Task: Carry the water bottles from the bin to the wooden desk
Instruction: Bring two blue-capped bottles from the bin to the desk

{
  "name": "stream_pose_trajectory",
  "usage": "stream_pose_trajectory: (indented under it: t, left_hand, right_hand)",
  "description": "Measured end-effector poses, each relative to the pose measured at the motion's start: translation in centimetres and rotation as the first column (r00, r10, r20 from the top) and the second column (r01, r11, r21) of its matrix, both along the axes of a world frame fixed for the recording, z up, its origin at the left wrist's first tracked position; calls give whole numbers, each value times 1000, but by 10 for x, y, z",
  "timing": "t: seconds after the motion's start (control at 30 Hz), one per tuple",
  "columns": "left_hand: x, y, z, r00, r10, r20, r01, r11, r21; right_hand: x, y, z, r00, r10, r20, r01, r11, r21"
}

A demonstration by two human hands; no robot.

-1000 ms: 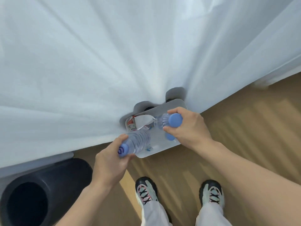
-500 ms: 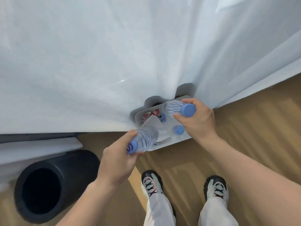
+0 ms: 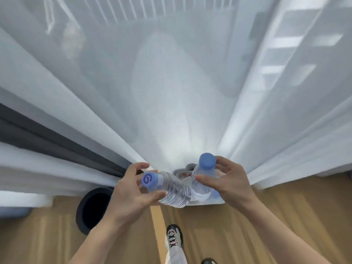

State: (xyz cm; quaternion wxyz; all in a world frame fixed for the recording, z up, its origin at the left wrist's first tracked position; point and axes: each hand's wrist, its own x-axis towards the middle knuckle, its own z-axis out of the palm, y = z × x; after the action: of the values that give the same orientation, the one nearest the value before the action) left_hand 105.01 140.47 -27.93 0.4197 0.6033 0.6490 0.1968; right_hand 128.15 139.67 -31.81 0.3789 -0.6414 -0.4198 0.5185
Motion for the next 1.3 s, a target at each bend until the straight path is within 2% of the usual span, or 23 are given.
stream_pose_trajectory:
  t: [0.13,0.27,0.33,0.47,0.53,0.7,0.9,1.07,1.3]
  left_hand:
    - [-24,-38,116,993,86,75,-92,993,80]
    - [-54,-87,207,938,253,238,-305,927,217]
    - [-73,-114,249,882,343,322,-437,851,290]
    - [-128,-174,314,673,456,582,-717,597,361]
    - [-162,-210,340,593,480,647,-794,482,370]
    - [-250,-329,389,531,588,611,-843,290,453]
    - [-368,-491,408,412,749,518,-839,90,536]
    - [-463,-617,421,258,822,507,-826,-84,557]
    - [-570,-731,413,82,863,498,-799,-242,550]
  right_hand:
    - [-37,9,121,971,234,-44,-222,957,187]
    - [-81,1,221,917,398,-32,-360,859,364]
    - [-112,-12,271,866,499,-22,-440,783,441]
    - [-190,-55,354,710,701,-59,-552,607,571]
    - [-235,-80,380,612,786,-87,-588,526,615]
    - [-370,-162,413,349,922,-168,-664,369,651]
    - [-537,-308,418,105,970,-217,-723,225,654]
    - [-660,-430,423,-16,976,-217,-735,136,664]
    - [-800,-539,410,-171,954,-246,-781,21,624]
